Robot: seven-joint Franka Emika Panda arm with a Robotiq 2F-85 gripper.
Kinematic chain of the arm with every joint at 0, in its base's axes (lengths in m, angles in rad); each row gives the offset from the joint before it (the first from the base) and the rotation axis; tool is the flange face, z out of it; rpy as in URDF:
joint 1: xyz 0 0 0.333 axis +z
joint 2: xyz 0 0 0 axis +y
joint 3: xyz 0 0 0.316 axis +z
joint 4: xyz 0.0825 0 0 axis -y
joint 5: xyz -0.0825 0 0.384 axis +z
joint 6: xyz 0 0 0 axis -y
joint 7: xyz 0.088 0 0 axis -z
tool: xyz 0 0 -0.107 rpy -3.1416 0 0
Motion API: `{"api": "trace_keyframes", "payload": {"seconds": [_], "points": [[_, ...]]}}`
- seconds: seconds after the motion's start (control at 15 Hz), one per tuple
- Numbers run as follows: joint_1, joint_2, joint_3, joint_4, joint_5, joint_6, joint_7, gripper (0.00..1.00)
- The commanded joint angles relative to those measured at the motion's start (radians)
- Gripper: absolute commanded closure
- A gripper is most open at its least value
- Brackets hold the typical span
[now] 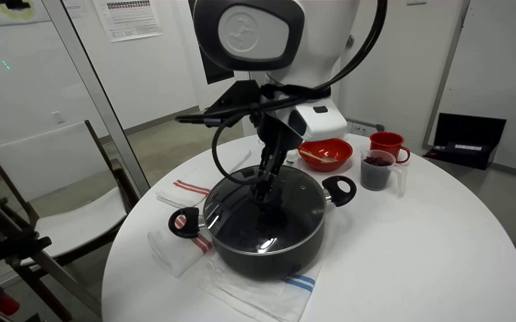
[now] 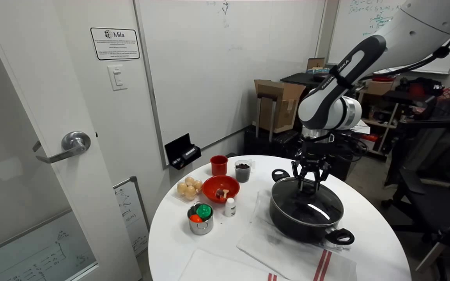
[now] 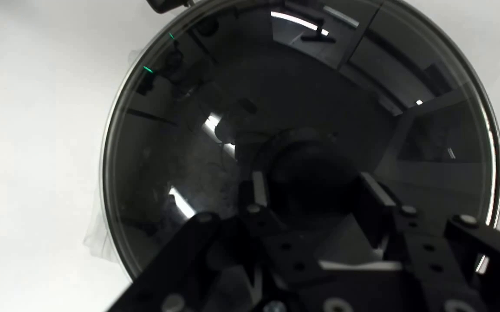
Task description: Put the lid on the pot
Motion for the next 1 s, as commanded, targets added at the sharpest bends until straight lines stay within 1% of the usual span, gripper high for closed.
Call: {"api": "trace_keyframes", "payload": {"seconds": [0.0,0.07,0.13,0.33,0.4,0.47,0.93], "points": [[0.006,-0.05,-0.001,-0.06,0.016,0.029,-0.016,0.75],[0.012,-0.053,-0.003,-0.063,0.012,0.034,-0.011,0.36],[0.017,-0.058,-0.005,-0.07,0.01,0.044,-0.008,0.24],[0.041,-0.086,-0.015,-0.104,-0.002,0.073,0.003,0.05],[0.052,-0.103,-0.02,-0.123,-0.005,0.091,0.009,0.01],[0.057,-0.117,-0.02,-0.14,-0.007,0.103,0.006,0.0],[0.15,-0.255,-0.061,-0.307,-0.046,0.208,0.055,0.0]]}}
